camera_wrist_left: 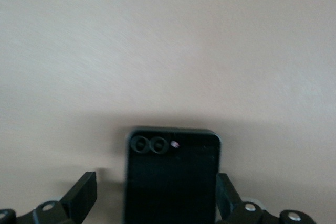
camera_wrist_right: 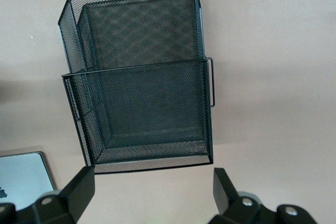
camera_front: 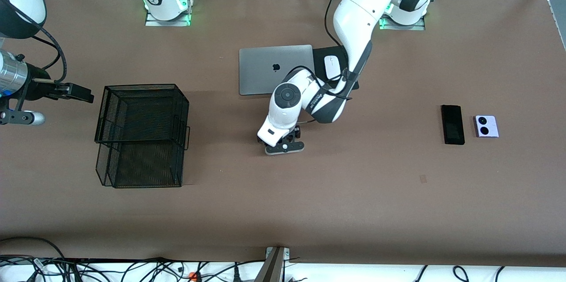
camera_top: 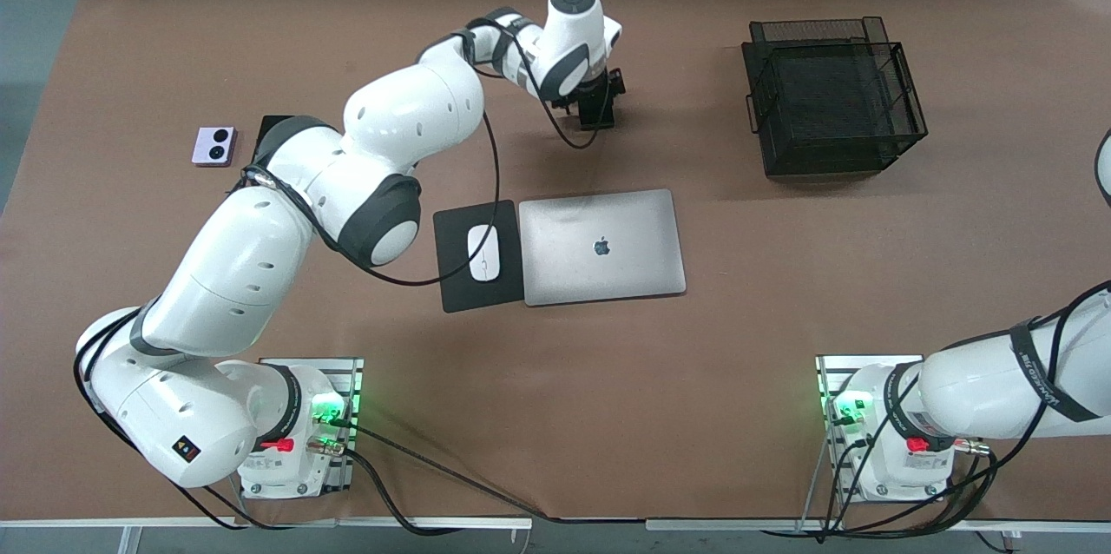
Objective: Place phones with both arms
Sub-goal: 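Set the flip phone on the table and open the left gripper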
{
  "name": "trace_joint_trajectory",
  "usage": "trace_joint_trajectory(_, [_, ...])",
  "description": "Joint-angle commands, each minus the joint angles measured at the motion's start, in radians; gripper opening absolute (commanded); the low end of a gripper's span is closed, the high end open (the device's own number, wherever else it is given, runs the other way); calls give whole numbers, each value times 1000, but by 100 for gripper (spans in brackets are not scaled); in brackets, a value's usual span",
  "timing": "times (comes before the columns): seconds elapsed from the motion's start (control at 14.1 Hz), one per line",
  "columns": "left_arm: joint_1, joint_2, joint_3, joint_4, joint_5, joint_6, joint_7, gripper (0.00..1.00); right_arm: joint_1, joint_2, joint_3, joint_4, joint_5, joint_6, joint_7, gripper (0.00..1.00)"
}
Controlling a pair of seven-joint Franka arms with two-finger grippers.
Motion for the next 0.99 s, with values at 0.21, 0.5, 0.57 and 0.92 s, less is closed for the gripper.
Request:
trace_joint_trajectory(0.21, [166,-204,1,-21,-5,-408,230,100,-1,-1,1,5,8,-15,9,100])
trace_joint_trajectory(0.5, [260,-320,20,-146,88,-593,431,100,10,-1,3,7,0,-17,11,100])
trace_joint_trajectory(0.57, [295,-369,18,-218,128,-586,486,100,15,-1,3,7,0,-15,11,100])
trace_joint_trajectory(0.92, [467,-604,18,-602,262,-423,764,100,149,15,4,7,11,3,69,100])
